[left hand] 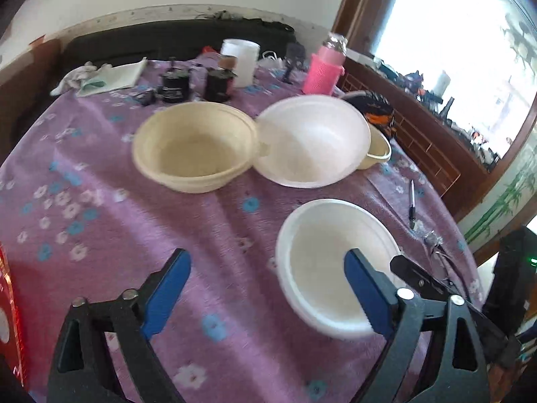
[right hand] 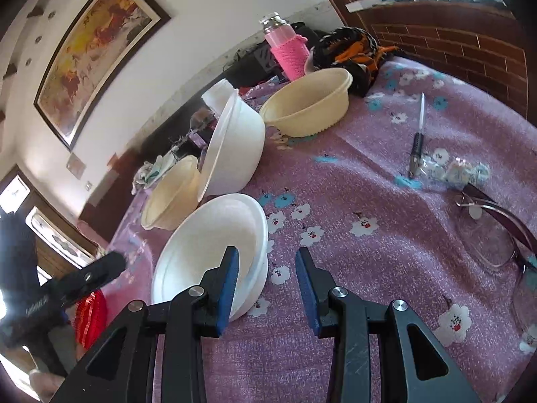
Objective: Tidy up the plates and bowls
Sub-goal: 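Grasp the white bowl rim with the right tool and lift it toward the left tool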
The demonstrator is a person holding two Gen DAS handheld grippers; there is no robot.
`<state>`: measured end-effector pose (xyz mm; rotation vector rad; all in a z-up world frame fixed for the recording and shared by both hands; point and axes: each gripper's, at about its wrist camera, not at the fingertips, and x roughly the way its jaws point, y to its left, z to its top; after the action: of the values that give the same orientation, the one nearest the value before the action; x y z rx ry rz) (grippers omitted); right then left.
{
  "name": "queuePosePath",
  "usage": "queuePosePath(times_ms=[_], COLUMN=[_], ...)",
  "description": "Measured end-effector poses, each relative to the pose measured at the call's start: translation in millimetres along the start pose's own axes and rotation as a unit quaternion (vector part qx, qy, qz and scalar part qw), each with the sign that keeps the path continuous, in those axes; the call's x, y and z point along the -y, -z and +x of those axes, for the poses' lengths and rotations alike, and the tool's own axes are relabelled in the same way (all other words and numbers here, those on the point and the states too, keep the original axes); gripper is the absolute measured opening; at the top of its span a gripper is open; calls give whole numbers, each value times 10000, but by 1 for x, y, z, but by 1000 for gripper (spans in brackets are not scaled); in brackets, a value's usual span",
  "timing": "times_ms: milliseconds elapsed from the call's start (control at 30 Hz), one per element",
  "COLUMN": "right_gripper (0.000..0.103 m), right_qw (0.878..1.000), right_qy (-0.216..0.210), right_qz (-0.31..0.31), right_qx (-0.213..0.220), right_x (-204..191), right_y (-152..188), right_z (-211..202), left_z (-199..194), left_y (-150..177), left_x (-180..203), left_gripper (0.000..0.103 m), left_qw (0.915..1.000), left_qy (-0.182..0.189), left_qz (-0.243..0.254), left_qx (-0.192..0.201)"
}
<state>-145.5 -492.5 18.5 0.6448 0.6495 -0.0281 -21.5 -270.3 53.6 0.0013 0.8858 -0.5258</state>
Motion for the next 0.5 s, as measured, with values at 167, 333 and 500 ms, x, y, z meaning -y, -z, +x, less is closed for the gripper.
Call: queuePosePath(times_ms=[167, 333, 500], right_gripper=[11, 10, 10], right_qw=[9997, 9995, 9978], right_qy=[62, -147, -655], right_qz=[-188, -263, -124], right_qx=[-115, 98, -21], right_x=[-5, -7, -19], right_y=[2, 5, 19], right_z=[7, -5, -15], left_z=[23, 3, -44], left_y=[11, 25, 37], left_x=[14, 19, 16], left_gripper=[10, 10, 24], left_qw=[9992, 9993, 9969], left_qy=[31, -138, -435], left_qz=[139, 303, 573], left_qx=[-377, -140, 316])
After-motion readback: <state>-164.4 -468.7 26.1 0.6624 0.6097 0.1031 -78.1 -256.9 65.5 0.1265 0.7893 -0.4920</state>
